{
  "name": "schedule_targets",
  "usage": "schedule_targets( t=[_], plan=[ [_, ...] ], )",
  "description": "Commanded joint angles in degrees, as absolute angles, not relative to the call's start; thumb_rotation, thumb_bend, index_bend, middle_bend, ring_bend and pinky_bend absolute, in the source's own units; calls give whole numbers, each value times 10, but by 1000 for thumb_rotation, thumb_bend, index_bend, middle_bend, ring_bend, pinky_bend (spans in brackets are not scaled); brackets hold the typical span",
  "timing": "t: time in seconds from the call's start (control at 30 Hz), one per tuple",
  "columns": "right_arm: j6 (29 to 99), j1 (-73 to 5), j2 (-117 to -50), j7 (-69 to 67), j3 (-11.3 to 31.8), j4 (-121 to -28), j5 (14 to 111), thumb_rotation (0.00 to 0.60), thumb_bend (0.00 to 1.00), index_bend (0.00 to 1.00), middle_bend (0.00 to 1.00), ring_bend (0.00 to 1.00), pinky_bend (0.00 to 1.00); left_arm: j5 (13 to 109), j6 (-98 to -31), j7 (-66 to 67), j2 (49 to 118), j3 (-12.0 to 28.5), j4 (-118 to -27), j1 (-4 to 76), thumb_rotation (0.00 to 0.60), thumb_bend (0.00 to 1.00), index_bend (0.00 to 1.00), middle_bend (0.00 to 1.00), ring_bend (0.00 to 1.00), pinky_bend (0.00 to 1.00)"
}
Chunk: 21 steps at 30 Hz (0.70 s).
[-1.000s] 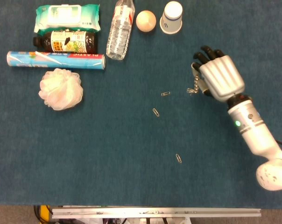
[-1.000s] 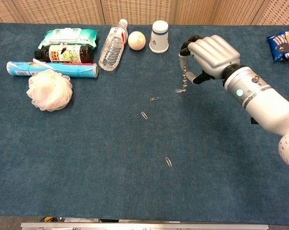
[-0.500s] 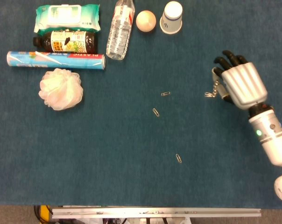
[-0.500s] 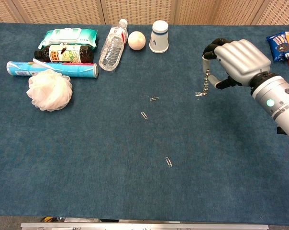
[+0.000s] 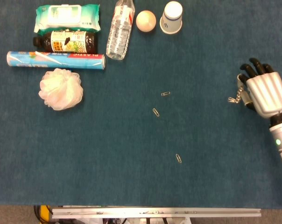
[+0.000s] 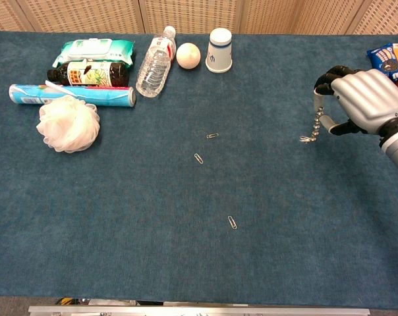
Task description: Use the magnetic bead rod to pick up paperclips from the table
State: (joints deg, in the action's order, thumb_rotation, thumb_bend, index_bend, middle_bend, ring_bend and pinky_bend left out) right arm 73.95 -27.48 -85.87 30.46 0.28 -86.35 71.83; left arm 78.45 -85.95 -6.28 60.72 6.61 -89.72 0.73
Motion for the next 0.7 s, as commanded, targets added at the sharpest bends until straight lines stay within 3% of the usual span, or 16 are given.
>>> schedule_targets(
  t=[0.03, 0.33, 0.47, 0.7],
  plan=[
    [734, -267, -866, 301, 3, -848, 715, 600, 388, 549, 306, 147, 292, 784, -857, -59, 609, 66, -898, 10, 600, 137, 416, 434, 356, 534],
    [716, -259, -883, 294, 13, -809, 710, 600, 386, 532, 306, 147, 287, 782, -852, -53, 609, 66, -900, 14, 600, 137, 416, 434, 356, 534],
    [714, -255, -884, 294, 16, -807, 712, 600, 378, 407, 306, 147, 285, 783, -853, -53, 609, 65, -900, 15, 600, 137, 417, 434, 356, 534],
    [720, -247, -878, 296, 23, -813, 721, 600, 260, 173, 306, 147, 282, 785, -852, -51, 609, 63, -901, 17, 600, 137, 420, 434, 356, 534]
  ],
)
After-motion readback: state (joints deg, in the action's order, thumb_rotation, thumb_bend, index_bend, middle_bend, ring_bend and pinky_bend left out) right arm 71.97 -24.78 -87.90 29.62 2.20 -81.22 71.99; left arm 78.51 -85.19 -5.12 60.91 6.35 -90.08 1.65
